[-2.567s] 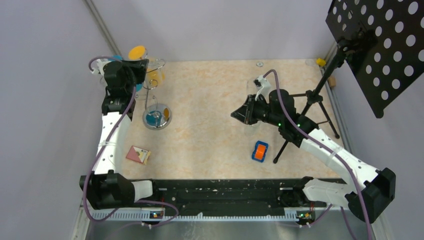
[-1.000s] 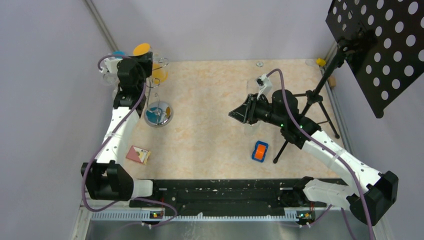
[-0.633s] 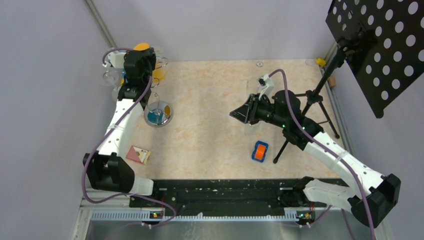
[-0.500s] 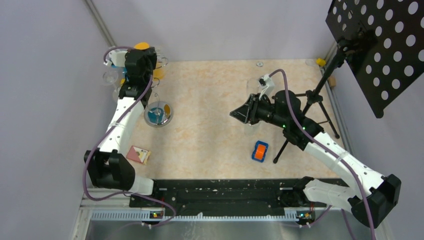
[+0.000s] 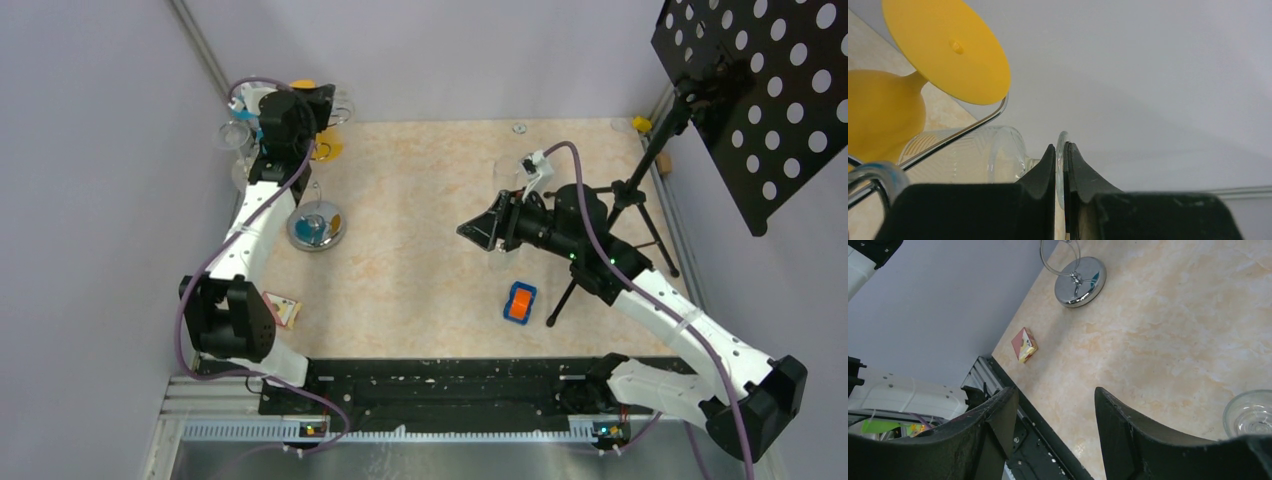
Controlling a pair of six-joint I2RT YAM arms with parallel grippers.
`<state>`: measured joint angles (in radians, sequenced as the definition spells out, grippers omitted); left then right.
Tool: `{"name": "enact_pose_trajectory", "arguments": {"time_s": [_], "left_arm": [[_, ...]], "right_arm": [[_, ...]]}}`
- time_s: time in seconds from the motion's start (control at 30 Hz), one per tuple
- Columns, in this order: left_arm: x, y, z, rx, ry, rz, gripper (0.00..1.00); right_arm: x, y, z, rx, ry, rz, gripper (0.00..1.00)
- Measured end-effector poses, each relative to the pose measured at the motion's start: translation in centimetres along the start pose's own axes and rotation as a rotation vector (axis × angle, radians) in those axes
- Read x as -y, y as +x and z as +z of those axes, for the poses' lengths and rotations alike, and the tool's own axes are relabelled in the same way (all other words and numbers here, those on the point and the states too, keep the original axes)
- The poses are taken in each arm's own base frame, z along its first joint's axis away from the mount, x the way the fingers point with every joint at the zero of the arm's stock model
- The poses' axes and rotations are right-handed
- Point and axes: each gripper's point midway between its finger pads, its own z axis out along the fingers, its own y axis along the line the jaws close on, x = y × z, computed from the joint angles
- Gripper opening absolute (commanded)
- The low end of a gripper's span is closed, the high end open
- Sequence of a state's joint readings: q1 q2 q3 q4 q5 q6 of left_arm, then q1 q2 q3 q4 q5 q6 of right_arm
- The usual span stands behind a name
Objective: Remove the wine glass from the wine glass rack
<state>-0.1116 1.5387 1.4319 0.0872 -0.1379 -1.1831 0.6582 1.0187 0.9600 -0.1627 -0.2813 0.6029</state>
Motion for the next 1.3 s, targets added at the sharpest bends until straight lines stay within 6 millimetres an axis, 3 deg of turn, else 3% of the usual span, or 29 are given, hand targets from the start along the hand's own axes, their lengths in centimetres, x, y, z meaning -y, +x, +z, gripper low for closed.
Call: {"name": "enact_pose_trajectory", "arguments": {"time_s": [0.4, 0.77, 1.3], "left_arm": [[1.0, 3.0, -0.9, -0.104, 0.036, 0.054, 0.00], [2.5, -0.6, -3.9, 0.025, 0.001, 0.109, 0.00], [3.0, 0.6, -4.3, -0.042, 0.034, 0.107, 0.00]], "right_arm": [[-0.6, -0.6, -0.4, 0.027, -0.019, 0.002, 0.60], [-0.5, -0.3, -0.3, 0.027, -0.020, 0.018, 0.59], [-0.5, -0.4, -0.3, 0.031, -0.021, 0.018, 0.59]]}}
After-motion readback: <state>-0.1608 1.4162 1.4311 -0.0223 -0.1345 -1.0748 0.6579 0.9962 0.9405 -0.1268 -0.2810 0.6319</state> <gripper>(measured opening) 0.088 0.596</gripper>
